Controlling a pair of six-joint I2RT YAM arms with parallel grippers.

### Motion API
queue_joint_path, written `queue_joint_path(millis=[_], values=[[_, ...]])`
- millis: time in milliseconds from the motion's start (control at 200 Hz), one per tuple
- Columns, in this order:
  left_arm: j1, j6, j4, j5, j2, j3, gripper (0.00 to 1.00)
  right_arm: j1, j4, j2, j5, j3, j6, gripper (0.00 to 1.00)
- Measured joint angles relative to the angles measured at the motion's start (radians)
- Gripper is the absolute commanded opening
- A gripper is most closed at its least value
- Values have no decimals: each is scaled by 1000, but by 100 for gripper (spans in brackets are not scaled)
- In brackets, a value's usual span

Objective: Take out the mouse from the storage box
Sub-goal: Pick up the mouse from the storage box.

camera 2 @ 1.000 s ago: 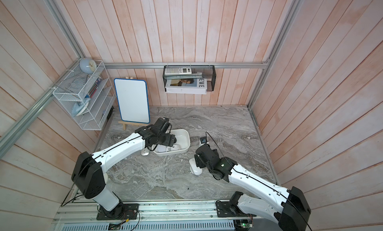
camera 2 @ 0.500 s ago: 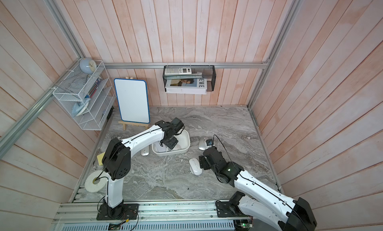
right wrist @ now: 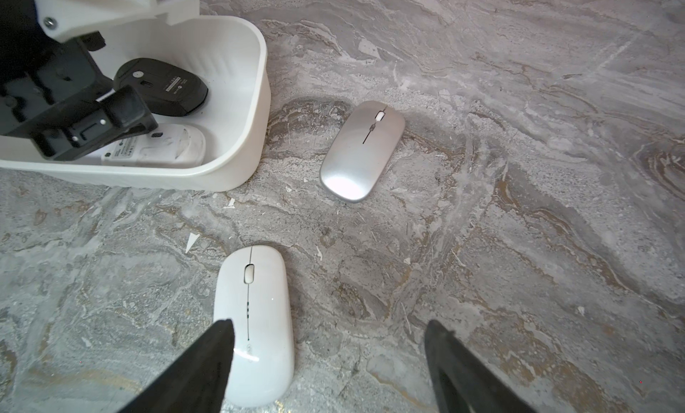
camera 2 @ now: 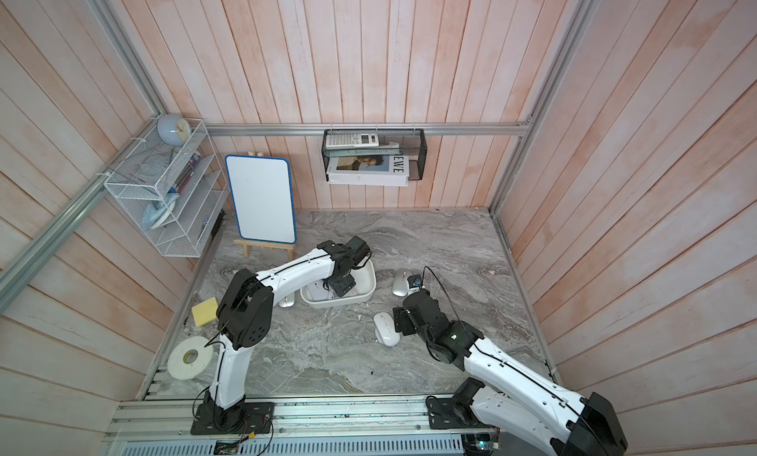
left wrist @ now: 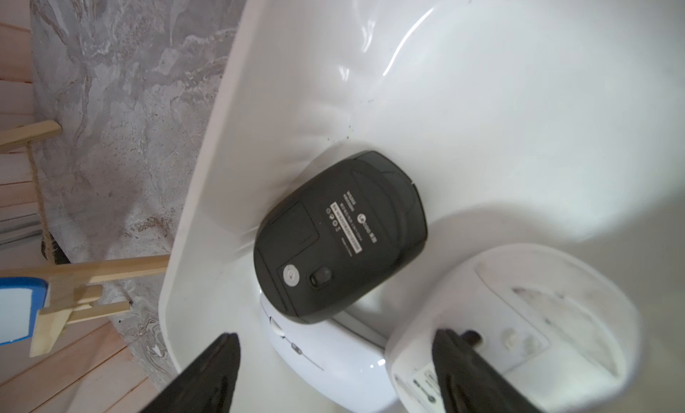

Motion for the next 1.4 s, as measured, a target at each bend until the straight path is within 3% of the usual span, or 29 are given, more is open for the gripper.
queue_joint_path(millis=[455,985,1170,1225,1400], values=[[25,39,52,-17,79,24,74,-12,4,13,-8,0,0,85],[38,34,97,-11,101,55,44,-18,4,27,-16,0,0,85],[38,32,144,7,78,26,44,-18,4,28,-20,0,0,85],[38,34,156,13,73,19,51,-18,4,30,-22,0,0,85],[47,24,176,44,72,13,61,-19,4,35,-22,0,0,85]])
